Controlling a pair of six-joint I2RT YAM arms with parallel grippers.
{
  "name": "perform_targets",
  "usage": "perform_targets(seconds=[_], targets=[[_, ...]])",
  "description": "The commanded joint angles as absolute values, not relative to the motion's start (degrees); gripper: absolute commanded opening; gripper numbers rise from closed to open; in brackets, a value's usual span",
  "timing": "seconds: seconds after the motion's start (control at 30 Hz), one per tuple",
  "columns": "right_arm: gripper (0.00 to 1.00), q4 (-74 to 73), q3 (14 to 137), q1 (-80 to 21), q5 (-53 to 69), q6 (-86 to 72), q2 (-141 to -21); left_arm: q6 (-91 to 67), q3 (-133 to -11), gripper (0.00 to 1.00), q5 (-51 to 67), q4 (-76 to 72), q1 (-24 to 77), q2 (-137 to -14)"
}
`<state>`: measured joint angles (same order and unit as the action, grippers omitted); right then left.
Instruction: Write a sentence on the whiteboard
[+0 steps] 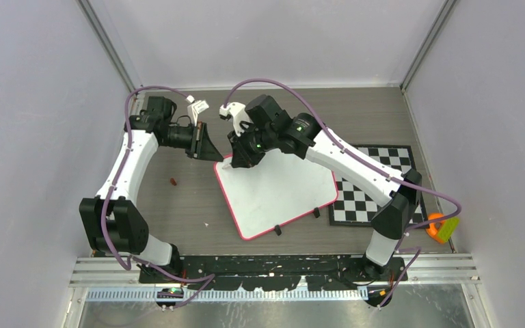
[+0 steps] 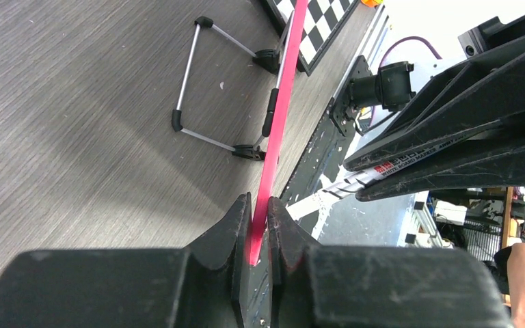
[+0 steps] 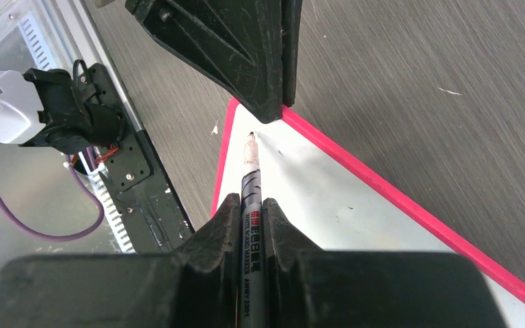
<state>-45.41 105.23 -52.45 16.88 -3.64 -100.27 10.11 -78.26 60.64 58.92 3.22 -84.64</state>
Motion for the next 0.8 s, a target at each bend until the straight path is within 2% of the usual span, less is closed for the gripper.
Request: perform_targets(seconds=[0.0,0.37,0.77], targets=[[0.00,-43.24,106.60,-52.82,14.73,-3.82,-99.99,10.98,-79.21,0.08,61.38,59.15,2.90,-84.65],[0.00,-42.41,101.13,-52.82,13.40,-3.30,-98.31,11.07,-79.37,0.00,61.09,59.28,2.95,-84.75],[0.00,-41.22,94.00,-53.68,15.56,-4.23,-95.12,11.12,-79.23,0.00,60.50,59.32,2.94,-84.61]])
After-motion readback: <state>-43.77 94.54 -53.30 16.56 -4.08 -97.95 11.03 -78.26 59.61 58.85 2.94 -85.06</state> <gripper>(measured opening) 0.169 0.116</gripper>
